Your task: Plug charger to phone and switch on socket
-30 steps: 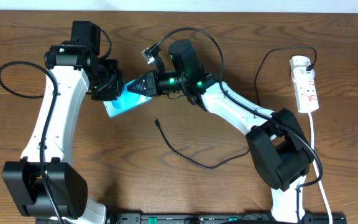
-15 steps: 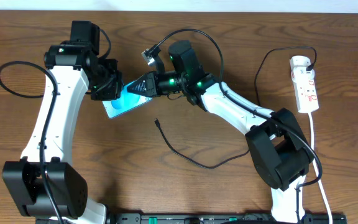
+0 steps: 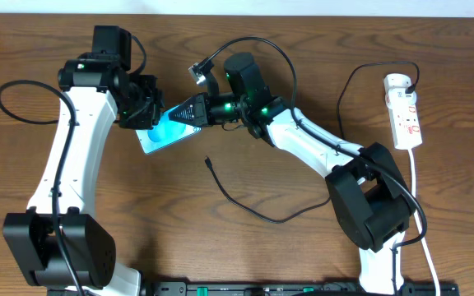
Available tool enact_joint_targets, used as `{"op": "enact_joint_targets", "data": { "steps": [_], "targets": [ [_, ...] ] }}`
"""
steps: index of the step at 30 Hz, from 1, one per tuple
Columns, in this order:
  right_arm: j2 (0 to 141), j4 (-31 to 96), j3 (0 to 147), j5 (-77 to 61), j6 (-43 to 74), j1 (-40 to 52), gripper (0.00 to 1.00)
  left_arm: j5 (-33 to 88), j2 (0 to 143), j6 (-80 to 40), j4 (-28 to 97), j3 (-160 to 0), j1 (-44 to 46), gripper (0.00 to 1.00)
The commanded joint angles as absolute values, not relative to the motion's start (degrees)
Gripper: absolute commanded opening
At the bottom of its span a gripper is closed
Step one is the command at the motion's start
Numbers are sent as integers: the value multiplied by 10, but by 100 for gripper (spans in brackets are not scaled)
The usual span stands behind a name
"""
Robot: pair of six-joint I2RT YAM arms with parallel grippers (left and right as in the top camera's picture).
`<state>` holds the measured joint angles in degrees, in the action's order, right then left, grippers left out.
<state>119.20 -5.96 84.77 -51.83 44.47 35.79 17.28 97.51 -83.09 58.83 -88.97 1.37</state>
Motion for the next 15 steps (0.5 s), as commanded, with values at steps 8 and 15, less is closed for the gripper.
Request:
{"op": "enact_joint_targets", "data": {
  "steps": [8,15],
  "targets": [
    [1187,-60,857,-520,436,333,1,175,981,-763,543,-891,-11,46],
    [1187,-53,857,-496,436,309,1,192,981,-697,505,-891,-19,68]
  ]
}}
